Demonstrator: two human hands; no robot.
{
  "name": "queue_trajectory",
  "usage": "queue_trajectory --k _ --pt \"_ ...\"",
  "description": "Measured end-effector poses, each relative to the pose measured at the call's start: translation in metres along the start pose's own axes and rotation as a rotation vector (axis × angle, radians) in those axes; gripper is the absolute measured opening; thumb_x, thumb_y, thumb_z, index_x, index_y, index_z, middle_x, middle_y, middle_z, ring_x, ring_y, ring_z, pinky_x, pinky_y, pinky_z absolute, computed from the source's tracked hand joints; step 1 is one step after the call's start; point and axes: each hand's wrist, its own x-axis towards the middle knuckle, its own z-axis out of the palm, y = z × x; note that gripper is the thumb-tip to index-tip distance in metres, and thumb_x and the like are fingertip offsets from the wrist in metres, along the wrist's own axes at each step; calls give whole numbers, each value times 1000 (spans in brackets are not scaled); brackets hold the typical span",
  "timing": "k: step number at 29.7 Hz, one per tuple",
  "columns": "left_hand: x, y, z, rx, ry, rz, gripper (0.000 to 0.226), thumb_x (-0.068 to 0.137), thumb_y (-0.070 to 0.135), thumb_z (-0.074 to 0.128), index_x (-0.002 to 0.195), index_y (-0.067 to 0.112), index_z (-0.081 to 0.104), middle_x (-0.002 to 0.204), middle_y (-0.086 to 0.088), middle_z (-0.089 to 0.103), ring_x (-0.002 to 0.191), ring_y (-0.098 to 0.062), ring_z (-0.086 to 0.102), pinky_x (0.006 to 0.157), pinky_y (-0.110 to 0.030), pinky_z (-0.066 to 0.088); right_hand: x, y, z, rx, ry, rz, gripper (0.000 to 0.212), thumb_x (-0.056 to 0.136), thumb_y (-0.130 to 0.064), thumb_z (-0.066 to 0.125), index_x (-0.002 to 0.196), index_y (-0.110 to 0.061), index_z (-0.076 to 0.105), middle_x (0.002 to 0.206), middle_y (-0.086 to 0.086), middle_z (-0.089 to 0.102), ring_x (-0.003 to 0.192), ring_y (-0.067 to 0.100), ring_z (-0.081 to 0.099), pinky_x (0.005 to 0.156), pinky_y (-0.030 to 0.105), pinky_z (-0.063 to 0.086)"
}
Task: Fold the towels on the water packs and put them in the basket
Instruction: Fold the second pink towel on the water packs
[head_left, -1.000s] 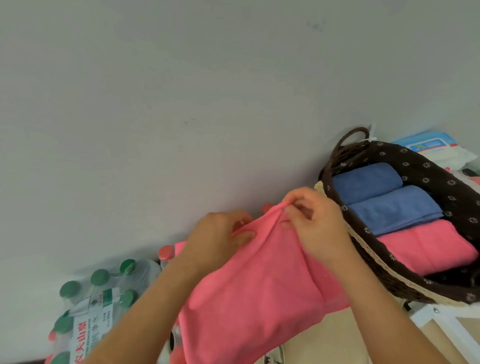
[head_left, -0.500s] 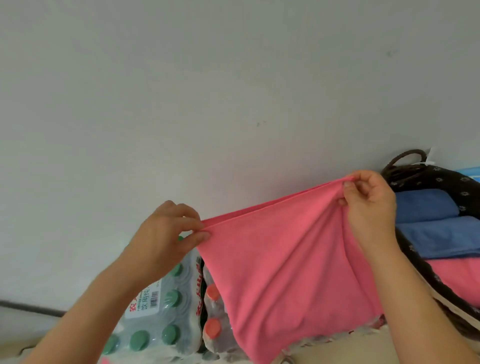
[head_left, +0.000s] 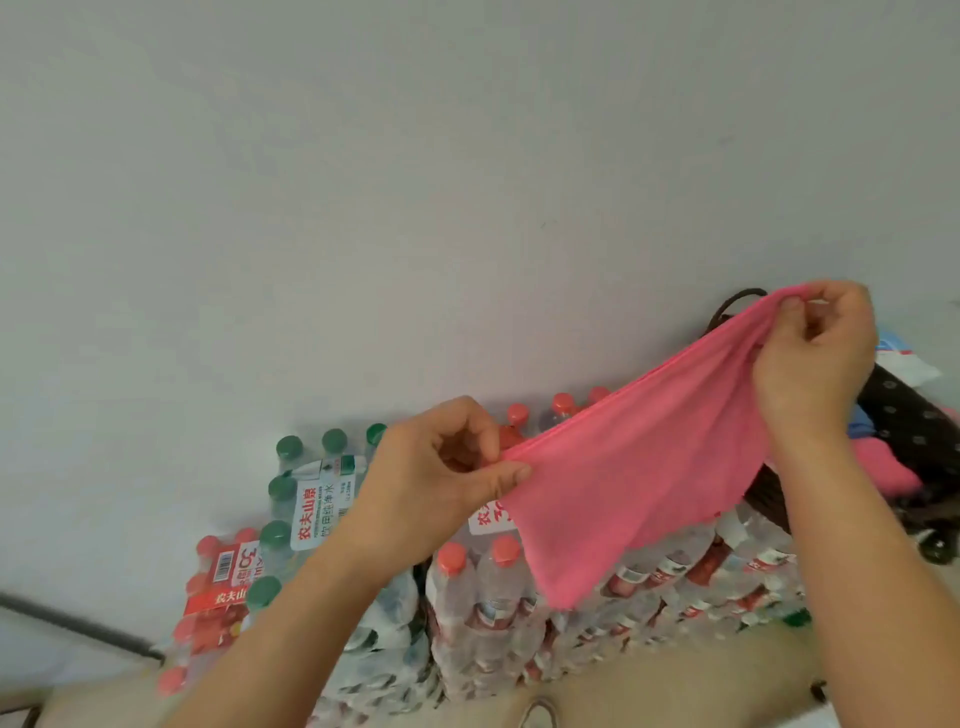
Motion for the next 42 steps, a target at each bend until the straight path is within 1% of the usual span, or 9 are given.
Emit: queue_trajectory --k 5,9,12,15,21,25,32,38,42 --pt "-26 -15 9 193 -179 132 21 91 4 56 89 25 63 75 6 58 66 -9 51 62 -18 41 6 -51 34 -56 -119 -336 19 90 -10 46 102 -4 59 98 15 61 89 24 54 80 23 36" --pt "-54 -64 6 362 -279 -116 35 91 10 48 110 33 66 97 23 65 87 1 59 76 -11 42 -47 -46 128 -122 -577 -488 15 88 -6 51 98 -7 62 95 17 57 88 30 55 80 27 36" --pt "-76 -101 5 438 -318 -344 44 88 14 48 125 36 57 79 13 58 70 -1 54 64 -3 35 -110 -20 181 -175 -942 -500 13 90 -7 53 96 -8 63 96 13 56 88 29 56 79 34 43" --pt "-90 -118 1 469 -372 -502 57 86 12 49 139 33 43 79 10 47 74 -2 46 62 2 29 -155 0 208 -195 -1142 -492 14 92 -10 53 99 -10 65 97 10 56 87 26 57 79 34 44" --pt "-100 -125 -11 336 -417 -668 67 85 10 44 144 37 25 73 5 60 63 -8 61 68 -12 47 -178 9 218 -129 -1335 -437 26 88 -15 62 114 -12 64 108 8 57 93 21 58 90 32 45" --pt "-92 -120 -23 351 -428 -696 61 87 11 46 137 45 34 79 1 71 58 -3 62 67 -21 55 -139 31 195 -131 -1233 -426 30 85 -10 65 115 -11 65 113 10 63 105 26 59 97 34 42" --pt "1 -133 -28 650 15 -424 23 91 20 56 103 32 71 79 26 61 69 6 54 64 -6 36 -56 98 132 -594 -1407 -381 38 88 -19 62 126 -18 59 128 2 60 117 23 54 101 32 39" --pt "80 -168 -9 771 72 -272 22 87 14 58 102 21 72 95 2 68 89 -17 59 75 -27 43 -48 108 136 -556 -1393 -352 25 95 -22 49 116 -25 64 109 -3 59 108 21 51 93 39 44" --pt "95 -182 -6 859 32 -251 12 84 18 59 88 18 70 86 1 62 83 -22 58 70 -30 42 -39 106 139 -573 -1505 -329 20 85 -36 64 104 -31 64 93 -12 51 93 11 53 84 36 47"
